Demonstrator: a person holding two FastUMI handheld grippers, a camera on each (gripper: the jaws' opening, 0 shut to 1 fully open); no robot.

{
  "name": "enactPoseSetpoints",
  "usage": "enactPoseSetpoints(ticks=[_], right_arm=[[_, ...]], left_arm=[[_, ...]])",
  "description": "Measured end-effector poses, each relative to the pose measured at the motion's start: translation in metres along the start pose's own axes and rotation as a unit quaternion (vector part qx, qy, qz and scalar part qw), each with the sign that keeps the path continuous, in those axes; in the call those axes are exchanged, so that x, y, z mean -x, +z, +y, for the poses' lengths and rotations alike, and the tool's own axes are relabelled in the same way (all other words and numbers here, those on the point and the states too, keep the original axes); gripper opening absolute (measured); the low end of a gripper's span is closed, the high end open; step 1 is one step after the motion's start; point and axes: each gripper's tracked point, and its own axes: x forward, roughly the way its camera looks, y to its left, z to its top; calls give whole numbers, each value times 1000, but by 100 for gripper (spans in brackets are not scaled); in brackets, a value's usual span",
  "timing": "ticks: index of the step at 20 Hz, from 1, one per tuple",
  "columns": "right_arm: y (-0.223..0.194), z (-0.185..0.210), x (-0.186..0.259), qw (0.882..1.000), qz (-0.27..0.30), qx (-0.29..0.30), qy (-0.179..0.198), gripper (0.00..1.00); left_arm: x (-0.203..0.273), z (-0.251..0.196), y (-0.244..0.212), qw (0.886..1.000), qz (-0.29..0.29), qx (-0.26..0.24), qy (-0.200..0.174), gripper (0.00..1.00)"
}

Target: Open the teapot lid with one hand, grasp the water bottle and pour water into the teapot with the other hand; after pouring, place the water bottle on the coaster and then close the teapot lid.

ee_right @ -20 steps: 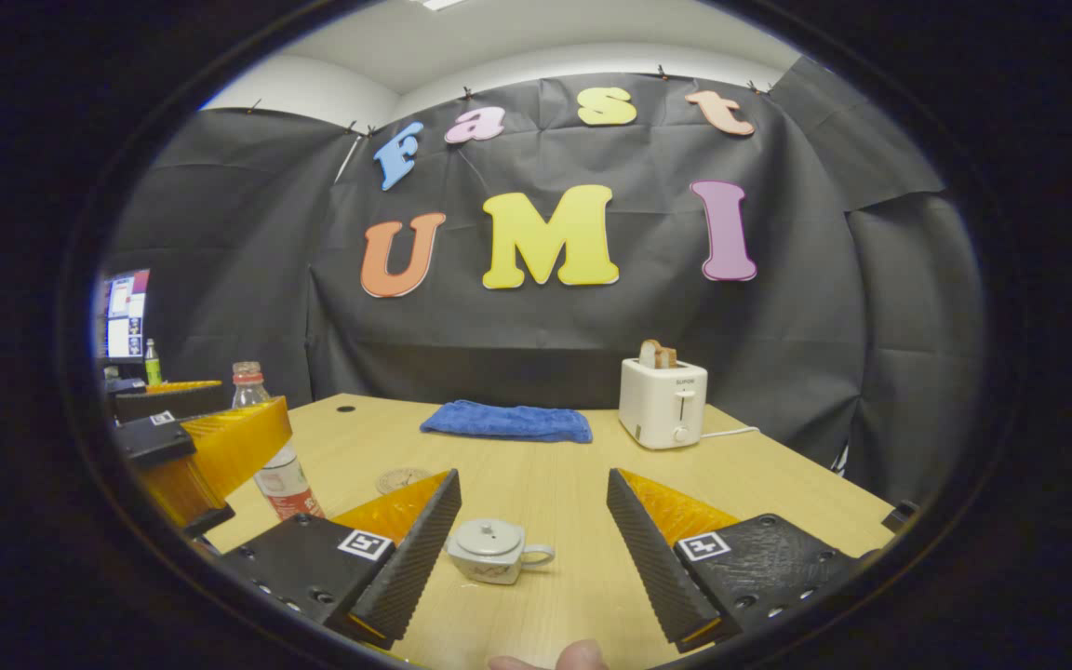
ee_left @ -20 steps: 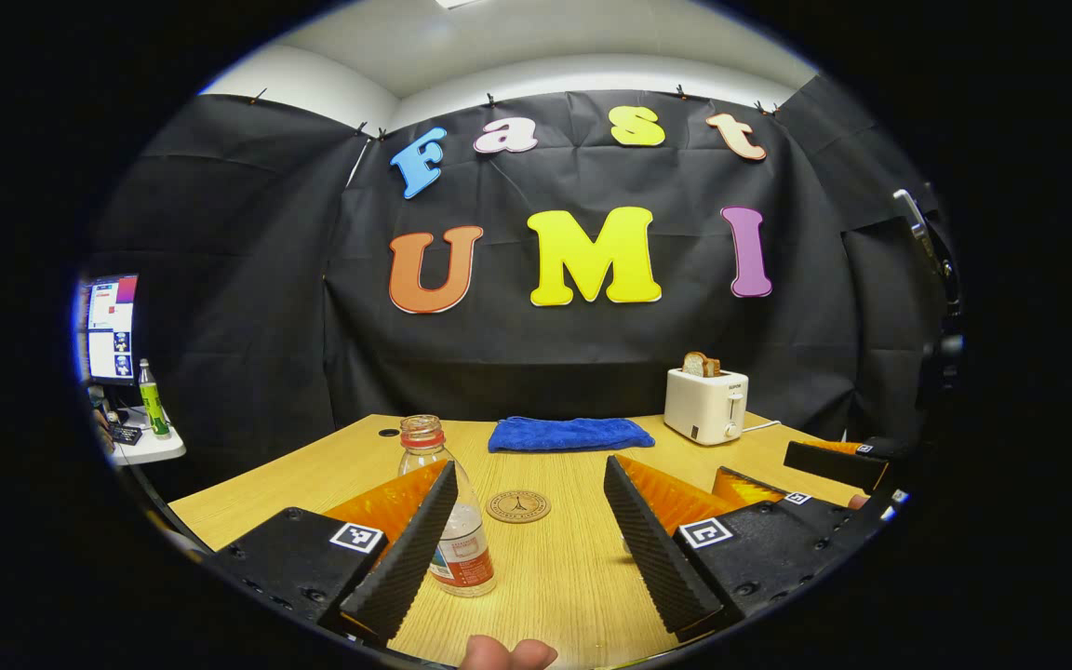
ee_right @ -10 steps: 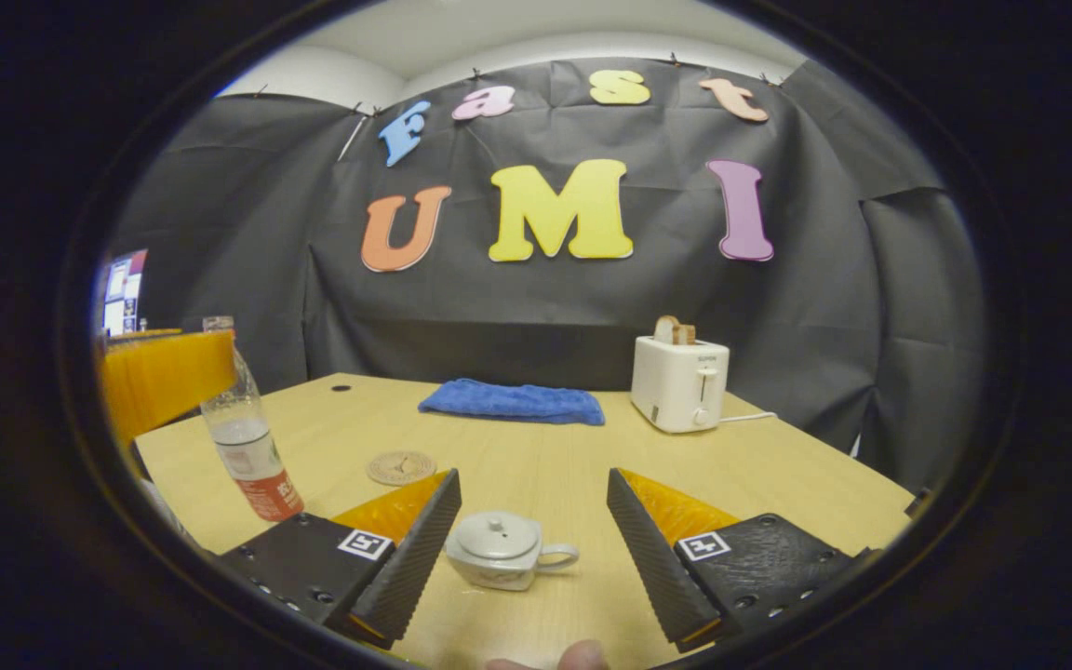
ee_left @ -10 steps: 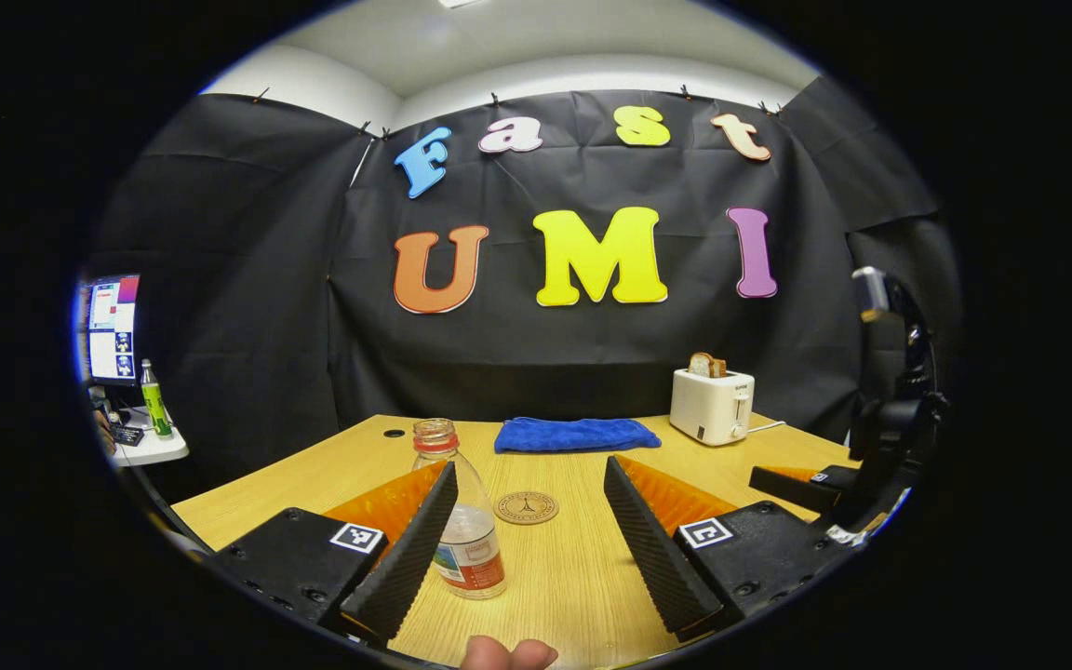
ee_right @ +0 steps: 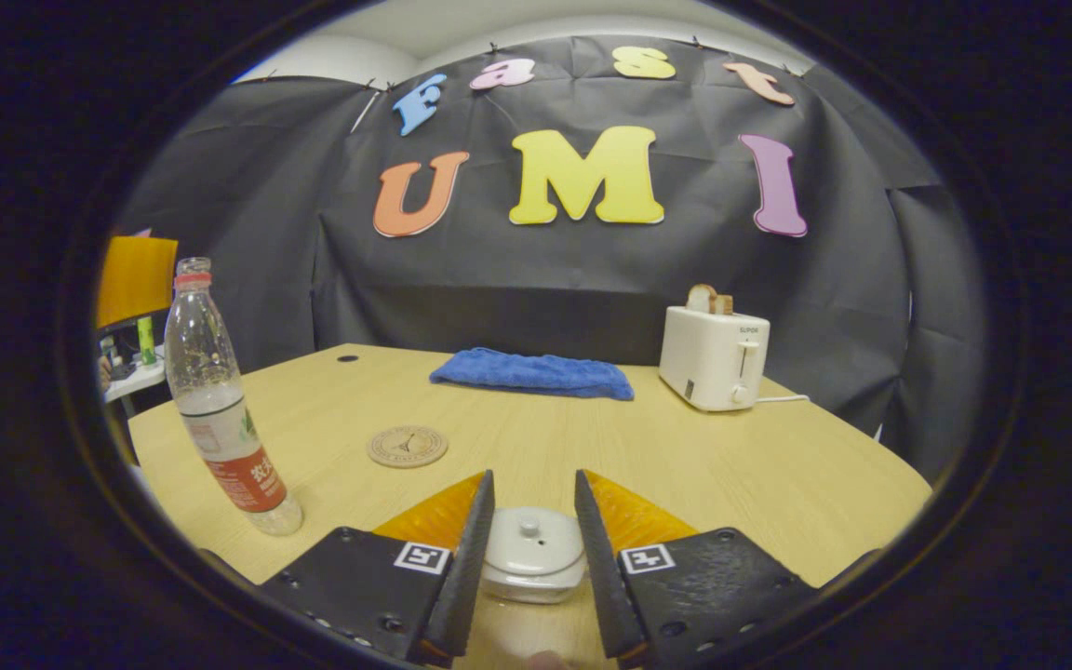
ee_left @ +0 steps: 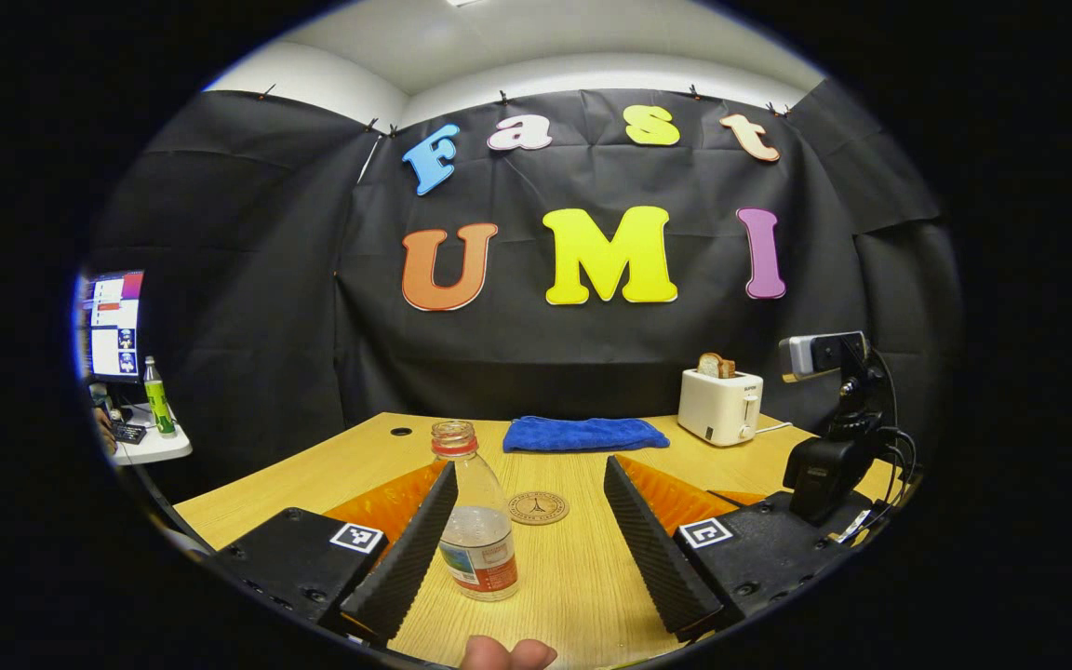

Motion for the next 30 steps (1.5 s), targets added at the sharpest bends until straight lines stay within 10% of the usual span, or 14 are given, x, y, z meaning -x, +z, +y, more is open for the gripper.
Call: enactPoseSetpoints(ticks=[9,30], right_arm=[[-3,-1,-6,1000,5,-1,6,2],[43,0,29,998,-43,1,40,0]], left_arm=[[-3,4,-4,1000,6,6,-1,99],[0,37,-112,994,106,25,-20,100]])
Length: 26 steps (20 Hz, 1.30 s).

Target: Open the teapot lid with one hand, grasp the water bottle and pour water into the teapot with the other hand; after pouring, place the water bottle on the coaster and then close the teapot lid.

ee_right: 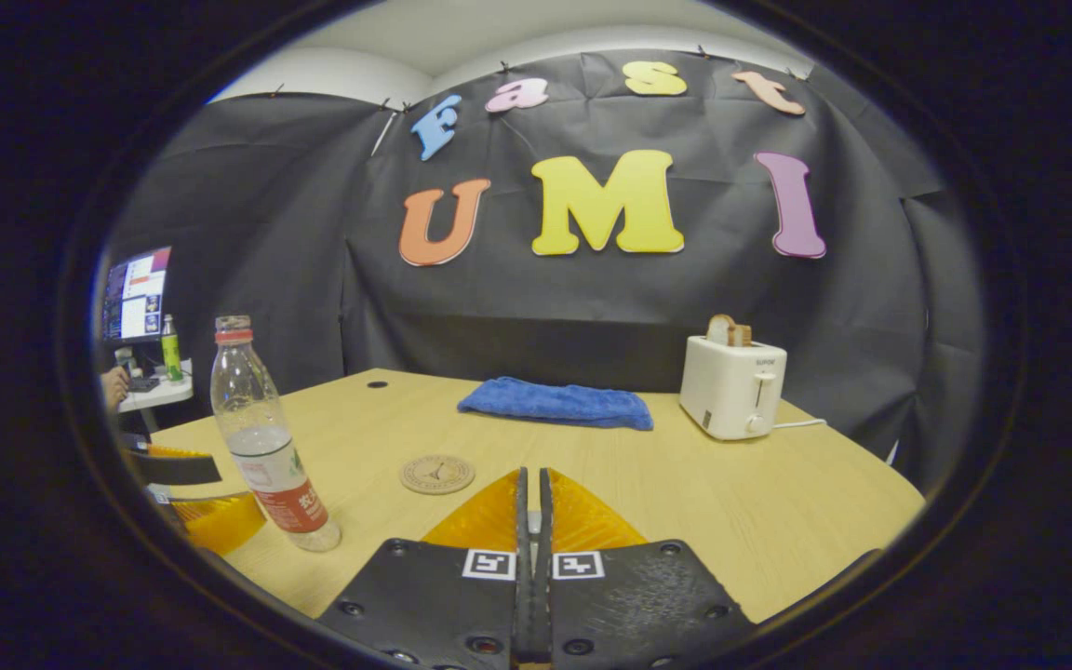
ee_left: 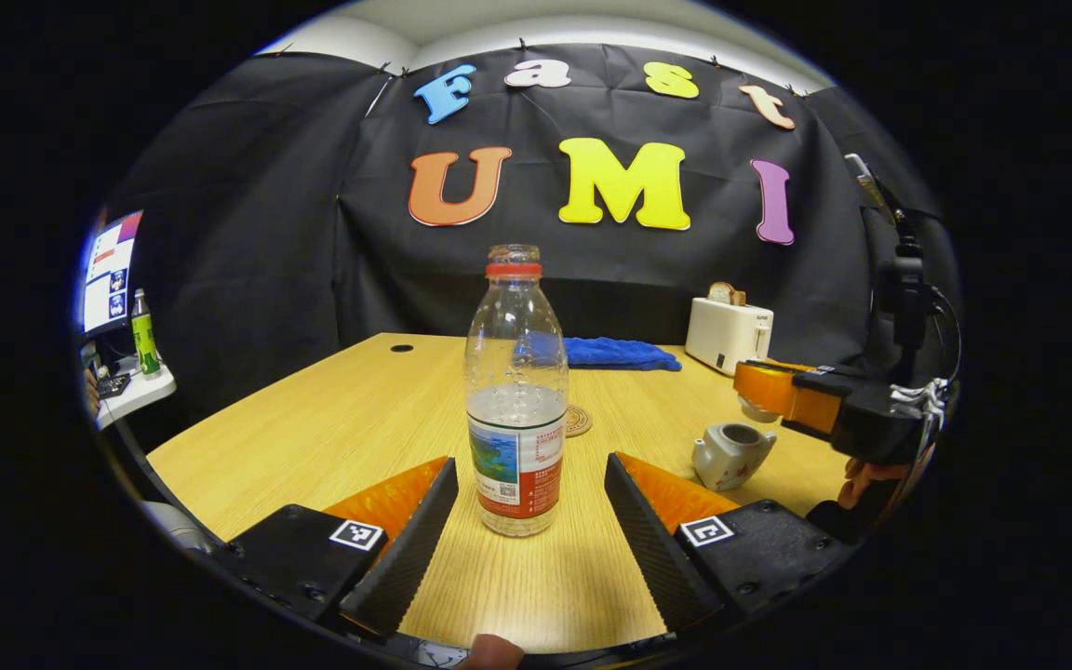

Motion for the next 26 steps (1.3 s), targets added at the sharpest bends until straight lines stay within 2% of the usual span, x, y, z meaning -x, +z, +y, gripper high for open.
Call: enactPoseSetpoints(ticks=[4,5,11,13,16,19,21,23,25,26], right_arm=[[9,-8,10,1000,-8,3,-6,2],[11,-9,12,1000,-10,2,-6,0],[15,-18,19,1000,-14,-2,-7,0],[12,-19,19,1000,-9,-6,-5,0],[11,-24,21,1000,-7,-11,-3,0],[13,-35,28,1000,-10,-15,-5,0],[14,-46,31,1000,-11,-22,-9,0],[15,-56,33,999,-11,-31,-12,0],[15,-65,35,999,-11,-35,-17,0],[13,-70,38,999,-11,-37,-18,0]], left_arm=[[-21,9,-9,1000,10,-10,14,100],[-27,9,-11,1000,14,-10,14,100],[-40,15,-14,999,30,-12,20,99],[-40,12,-10,999,24,-14,15,95],[-43,12,-6,999,24,-38,17,83],[-46,15,8,995,18,-89,30,80],[-44,17,25,989,4,-143,40,79],[-44,17,40,977,-7,-208,50,78],[-46,17,51,956,-13,-285,62,78],[-45,20,57,943,-12,-325,73,82]])
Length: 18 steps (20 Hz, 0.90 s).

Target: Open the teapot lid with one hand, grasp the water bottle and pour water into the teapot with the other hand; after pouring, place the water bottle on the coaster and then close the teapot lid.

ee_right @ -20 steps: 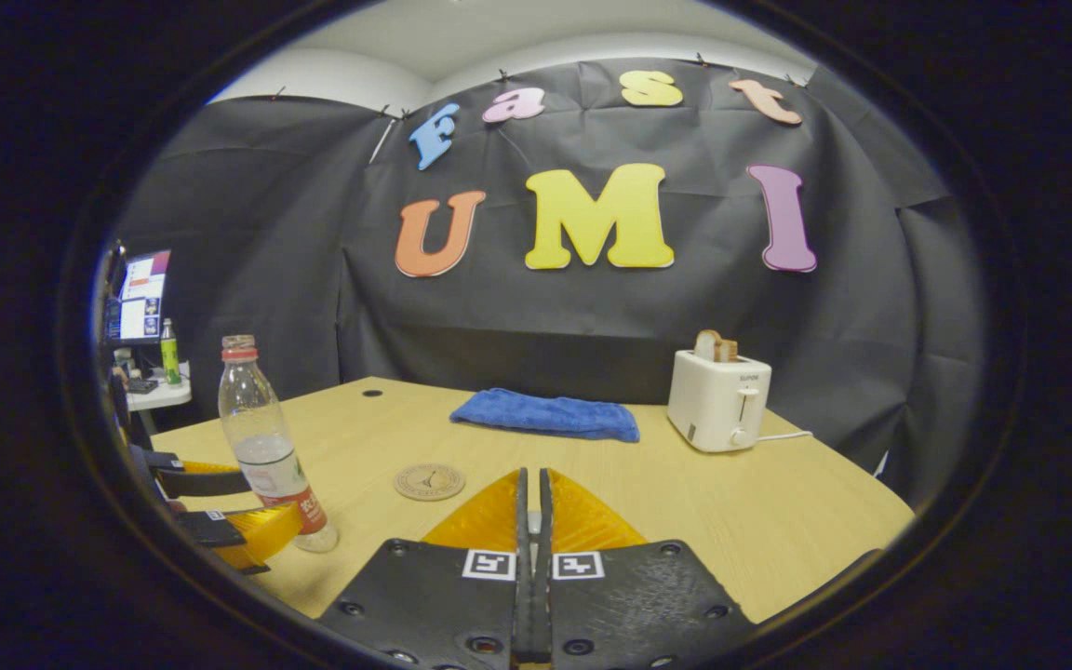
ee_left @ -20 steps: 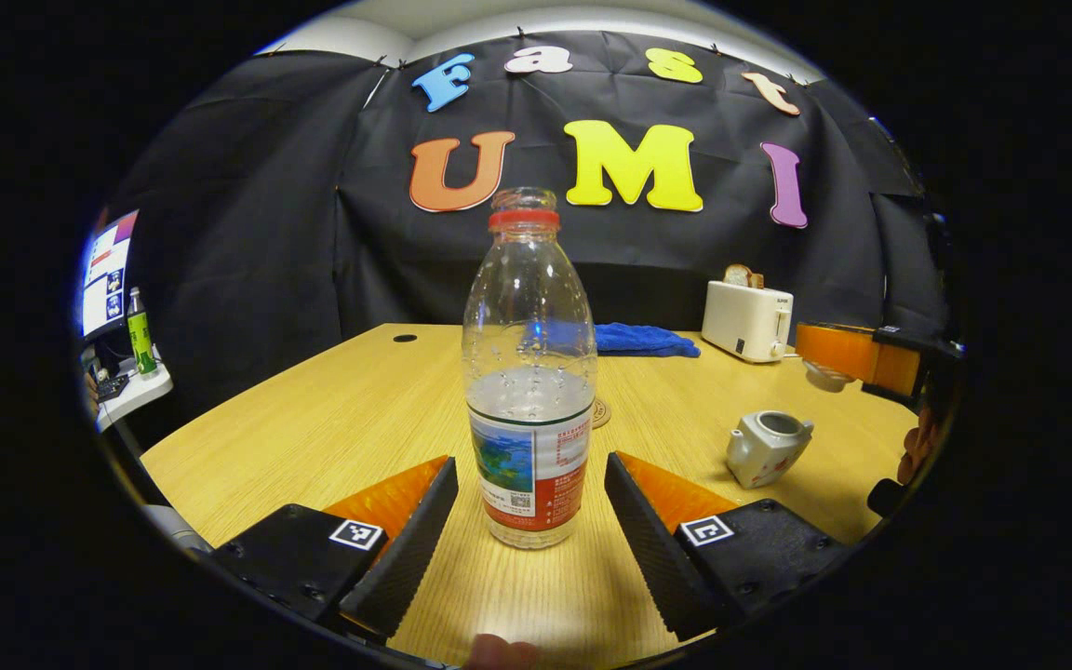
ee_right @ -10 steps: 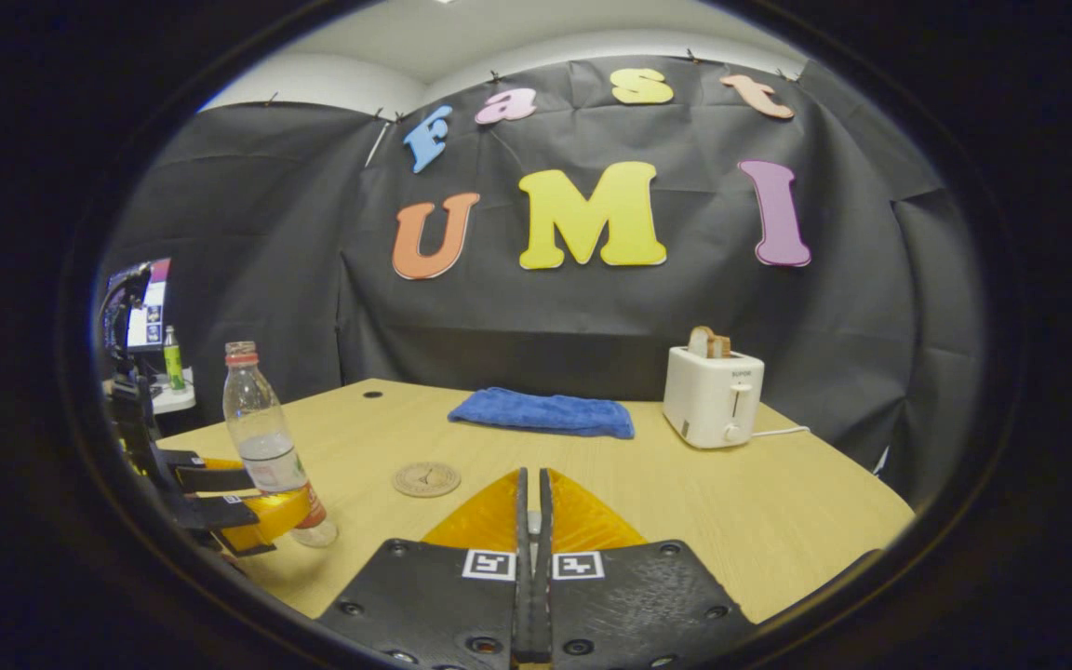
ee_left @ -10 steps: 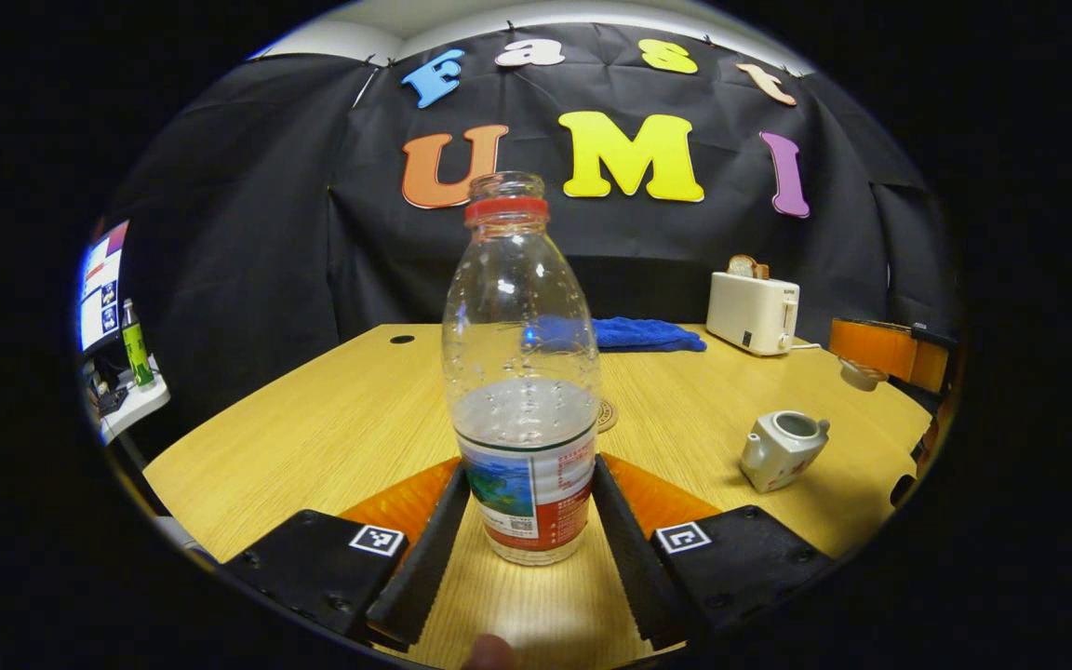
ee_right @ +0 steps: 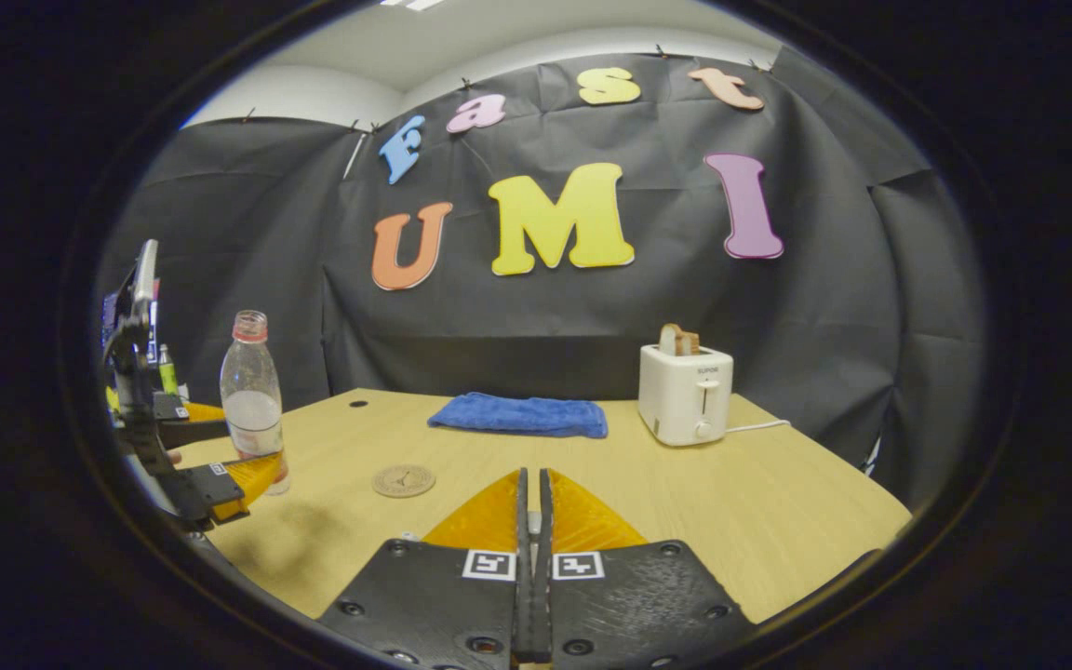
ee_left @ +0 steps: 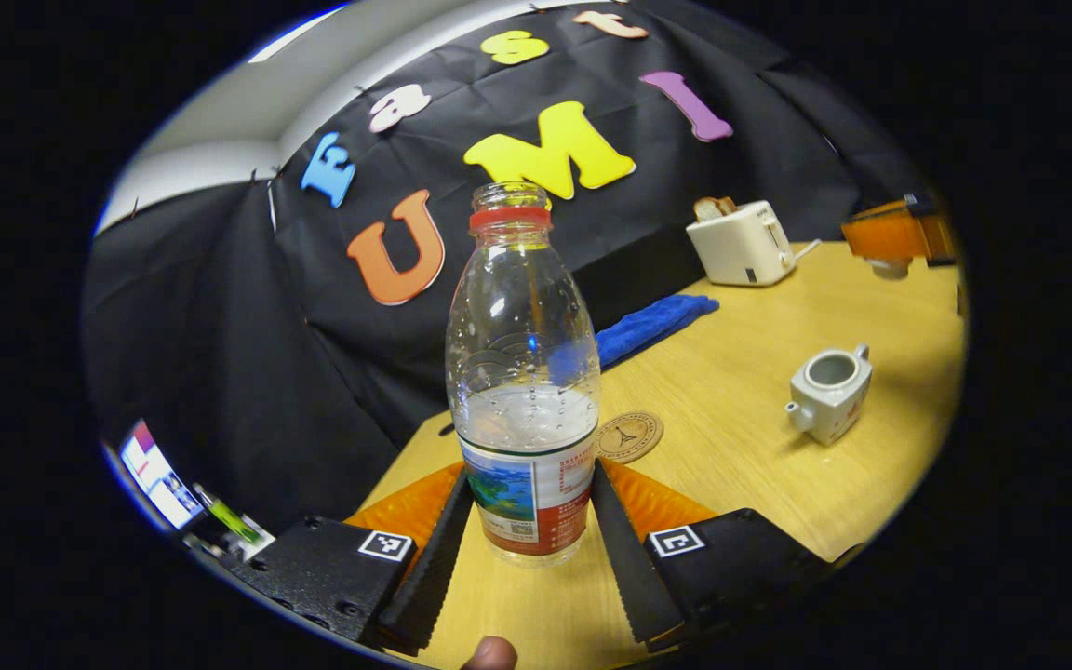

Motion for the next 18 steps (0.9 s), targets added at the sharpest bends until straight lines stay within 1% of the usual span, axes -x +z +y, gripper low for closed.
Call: enactPoseSetpoints(ticks=[1,3,6,8,11,12,14,18], right_arm=[[0,-4,1,1000,0,-2,-2,0],[-1,-12,2,1000,2,-1,-4,0],[-5,-21,5,1000,6,4,-4,0],[-9,-26,8,1000,12,2,-1,0],[-13,-31,12,1000,17,0,1,0],[-14,-34,15,1000,17,2,0,0],[-15,-41,19,1000,16,2,-3,0],[-22,-51,25,1000,20,5,-5,0]], left_arm=[[-1,2,2,999,1,-44,6,77],[-4,1,4,994,1,-110,16,76],[-7,-1,5,980,4,-197,24,76],[-9,-11,6,969,6,-247,12,76],[-5,-27,8,950,2,-311,-9,75],[-9,-32,13,942,-2,-334,-17,75],[-10,-41,13,930,-1,-366,-32,75],[0,-53,7,902,2,-429,-39,75]])
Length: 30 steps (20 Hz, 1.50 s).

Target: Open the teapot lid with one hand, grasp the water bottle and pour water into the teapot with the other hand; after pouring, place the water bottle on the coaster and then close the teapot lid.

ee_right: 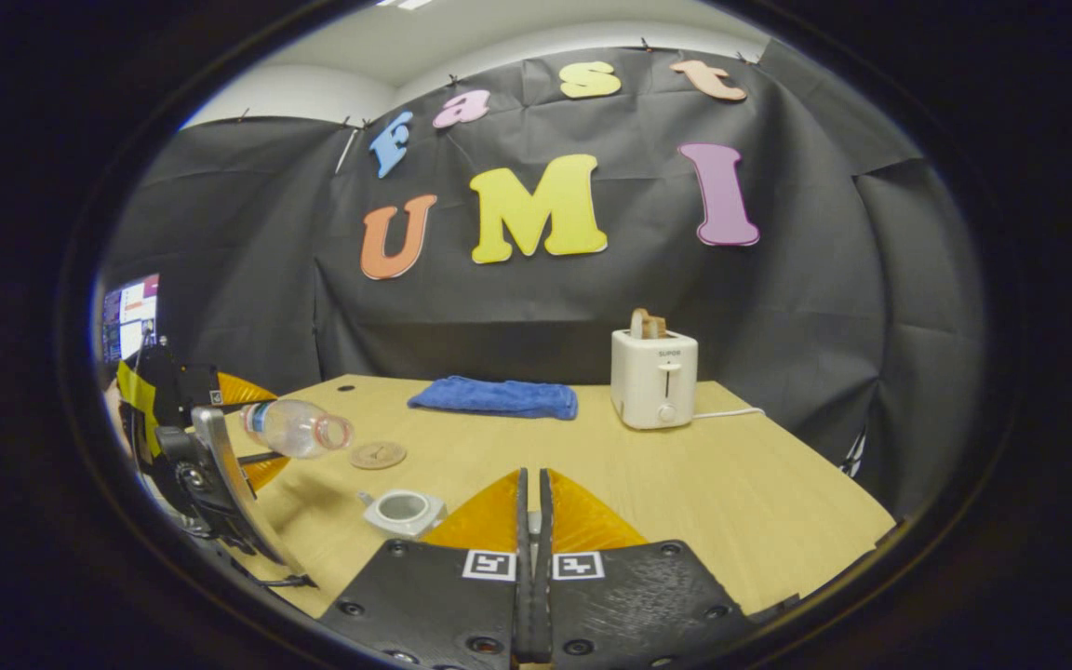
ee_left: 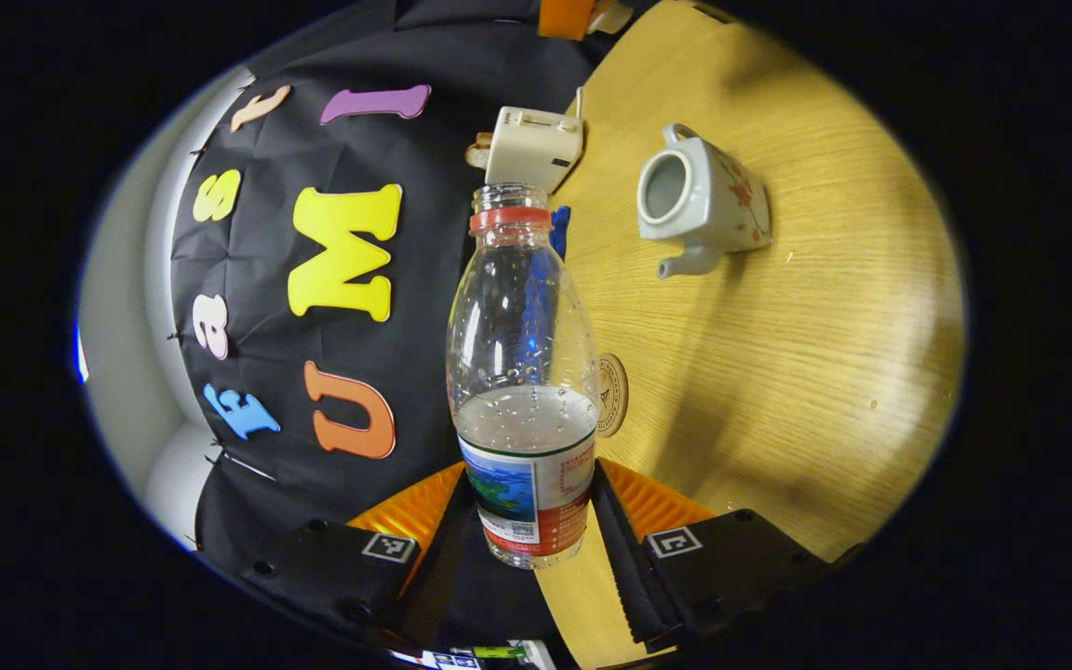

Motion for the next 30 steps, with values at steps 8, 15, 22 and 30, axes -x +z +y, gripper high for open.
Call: enactPoseSetpoints(ticks=[8,15,22,30], right_arm=[[-9,-12,7,1000,5,-7,-2,0],[-12,-15,10,1000,6,-7,-3,0],[-12,-17,12,1000,4,-8,-4,0],[-12,-17,15,1000,2,-7,-2,0]], left_arm=[[-12,-2,6,996,12,-85,-12,75],[-7,3,14,989,10,-149,-2,75],[-13,10,13,982,11,-189,7,75],[-19,29,25,974,2,-227,21,75]])
